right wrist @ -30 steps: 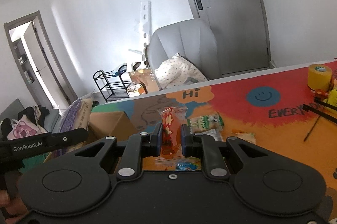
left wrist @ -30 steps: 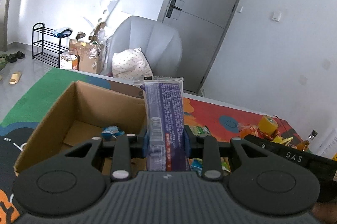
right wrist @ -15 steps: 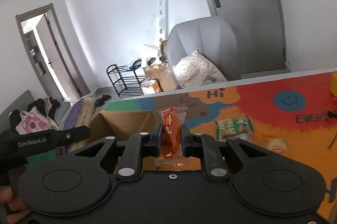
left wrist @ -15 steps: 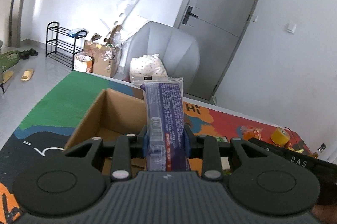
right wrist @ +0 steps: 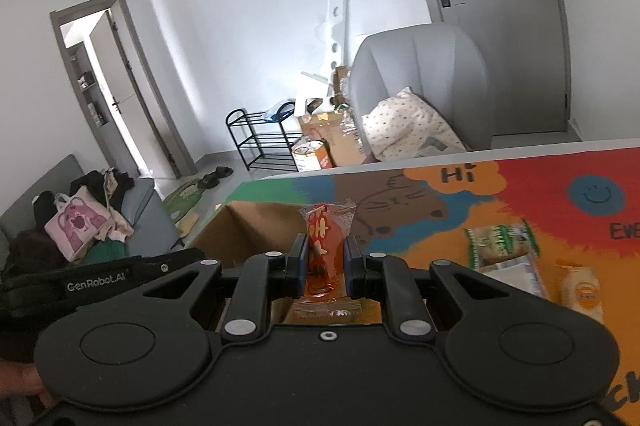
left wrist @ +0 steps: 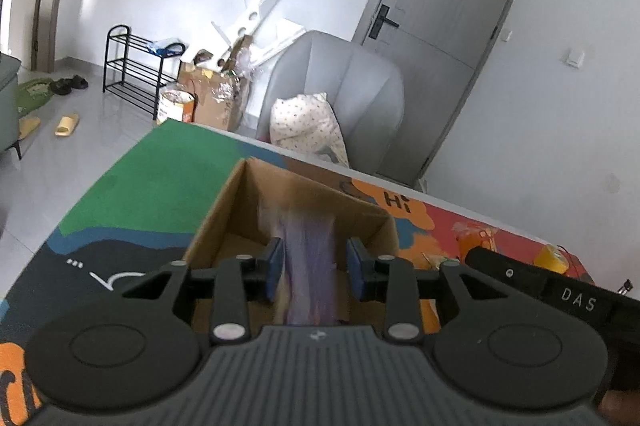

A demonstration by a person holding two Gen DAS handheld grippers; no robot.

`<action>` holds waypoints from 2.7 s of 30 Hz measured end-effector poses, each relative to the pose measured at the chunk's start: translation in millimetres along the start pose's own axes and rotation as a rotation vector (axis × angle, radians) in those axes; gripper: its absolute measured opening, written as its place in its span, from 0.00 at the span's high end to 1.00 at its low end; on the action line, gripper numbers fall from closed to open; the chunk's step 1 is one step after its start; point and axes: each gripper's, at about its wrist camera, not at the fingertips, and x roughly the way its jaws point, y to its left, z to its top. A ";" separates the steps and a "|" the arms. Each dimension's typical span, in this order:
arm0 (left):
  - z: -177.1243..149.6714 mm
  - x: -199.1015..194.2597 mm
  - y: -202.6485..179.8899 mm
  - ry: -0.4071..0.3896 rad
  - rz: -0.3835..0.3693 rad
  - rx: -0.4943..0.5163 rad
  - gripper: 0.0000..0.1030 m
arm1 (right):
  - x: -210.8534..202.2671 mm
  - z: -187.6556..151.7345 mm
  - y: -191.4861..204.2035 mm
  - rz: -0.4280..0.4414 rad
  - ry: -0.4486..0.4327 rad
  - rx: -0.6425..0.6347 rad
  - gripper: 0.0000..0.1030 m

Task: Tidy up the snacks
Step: 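Open both tools to drop the purple bar and red packet into the box, then move both open tools back to the snack pile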

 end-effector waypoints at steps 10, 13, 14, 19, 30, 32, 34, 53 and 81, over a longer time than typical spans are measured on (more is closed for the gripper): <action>-0.5 -4.9 10.2 -0.005 0.011 -0.016 0.58 | 9.2 0.5 23.6 0.053 0.014 -0.018 0.84; 1.4 -5.7 11.2 -0.011 0.020 -0.020 0.53 | 9.7 0.5 26.4 0.084 0.021 -0.006 0.82; 1.4 -6.5 11.3 -0.013 0.023 -0.022 0.51 | 10.7 0.4 26.0 0.099 0.031 -0.002 0.75; -1.1 -10.8 13.4 -0.024 0.056 -0.035 0.31 | 3.0 -1.0 22.8 0.083 0.024 0.003 0.61; -7.3 -14.3 -7.1 -0.032 0.061 -0.010 0.10 | -24.5 -8.9 -17.9 -0.021 0.002 0.068 0.45; -8.2 -14.6 -11.4 -0.029 0.054 -0.002 0.09 | -30.3 -11.4 -25.1 -0.035 -0.001 0.078 0.43; -10.5 -15.3 -16.6 -0.023 0.042 0.008 0.08 | -36.7 -13.6 -32.2 -0.047 -0.006 0.090 0.40; -39.9 -20.8 -72.8 0.030 -0.050 0.097 0.05 | -86.2 -41.3 -95.4 -0.130 -0.035 0.185 0.21; -96.7 -7.9 -132.7 0.071 -0.097 0.168 0.14 | -100.8 -78.8 -147.3 -0.147 0.027 0.212 0.21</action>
